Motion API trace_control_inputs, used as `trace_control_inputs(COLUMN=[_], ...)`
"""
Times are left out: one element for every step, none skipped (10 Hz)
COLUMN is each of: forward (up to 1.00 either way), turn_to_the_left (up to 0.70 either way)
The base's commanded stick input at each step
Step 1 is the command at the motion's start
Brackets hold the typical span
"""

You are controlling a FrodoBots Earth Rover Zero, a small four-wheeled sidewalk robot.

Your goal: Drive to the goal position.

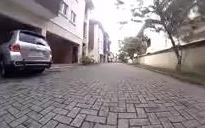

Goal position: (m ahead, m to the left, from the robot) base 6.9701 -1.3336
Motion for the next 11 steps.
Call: trace_control_inputs(forward=[0.7,0.7,0.7,0.7,0.7,0.7,0.7,0.7,0.7,0.7,0.7], turn_to_the_left=[0.0,-0.06,-0.16,-0.27,-0.32,-0.19,-0.07,0.0,0.0,0.0,0.0])
